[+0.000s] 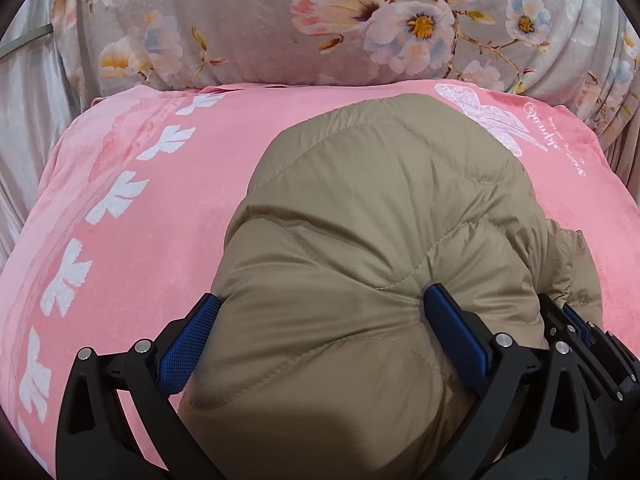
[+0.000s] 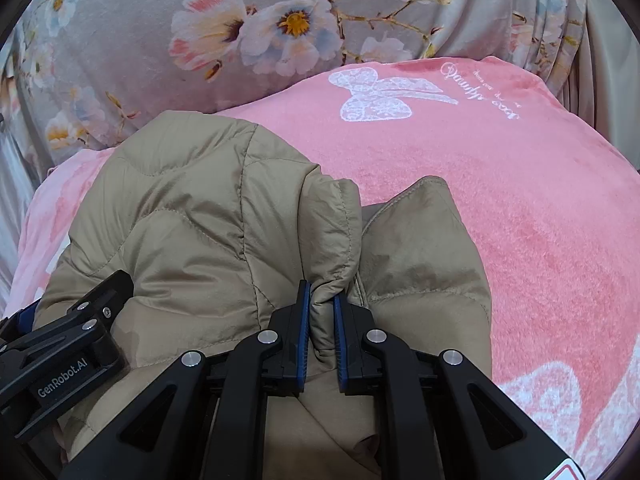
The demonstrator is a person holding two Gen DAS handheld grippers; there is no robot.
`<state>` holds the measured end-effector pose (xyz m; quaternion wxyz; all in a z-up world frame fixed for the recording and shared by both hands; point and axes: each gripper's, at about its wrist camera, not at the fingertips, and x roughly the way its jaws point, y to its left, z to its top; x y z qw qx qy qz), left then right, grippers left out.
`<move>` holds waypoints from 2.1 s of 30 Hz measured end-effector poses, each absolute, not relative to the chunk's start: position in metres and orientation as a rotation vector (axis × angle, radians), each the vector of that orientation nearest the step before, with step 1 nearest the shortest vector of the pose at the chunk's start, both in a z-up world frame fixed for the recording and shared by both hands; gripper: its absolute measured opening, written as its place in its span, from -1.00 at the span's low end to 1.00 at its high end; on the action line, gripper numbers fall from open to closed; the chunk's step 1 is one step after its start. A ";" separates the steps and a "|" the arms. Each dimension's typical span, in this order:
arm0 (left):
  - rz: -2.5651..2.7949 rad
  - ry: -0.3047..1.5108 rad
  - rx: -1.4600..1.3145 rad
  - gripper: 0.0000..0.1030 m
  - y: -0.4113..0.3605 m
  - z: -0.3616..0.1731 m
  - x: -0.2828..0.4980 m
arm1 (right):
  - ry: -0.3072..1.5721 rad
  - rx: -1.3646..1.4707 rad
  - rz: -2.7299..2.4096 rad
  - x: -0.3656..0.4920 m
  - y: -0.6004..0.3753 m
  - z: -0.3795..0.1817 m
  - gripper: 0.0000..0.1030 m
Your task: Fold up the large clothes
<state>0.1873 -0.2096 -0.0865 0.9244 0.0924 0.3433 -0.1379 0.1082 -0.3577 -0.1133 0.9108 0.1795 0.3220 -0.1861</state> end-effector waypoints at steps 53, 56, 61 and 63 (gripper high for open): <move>-0.377 0.844 0.195 0.91 -0.141 -0.108 0.104 | 0.686 0.295 -0.388 -0.004 -0.288 -0.136 -0.70; -0.368 0.822 0.211 0.91 -0.142 -0.109 0.102 | 0.685 0.293 -0.389 -0.005 -0.288 -0.136 -0.70; -0.369 0.819 0.209 0.91 -0.143 -0.107 0.098 | 0.676 0.348 -0.353 -0.010 -0.296 -0.134 -0.70; -0.398 0.859 0.188 0.91 -0.137 -0.102 0.101 | 0.698 0.405 -0.327 -0.017 -0.305 -0.127 -0.58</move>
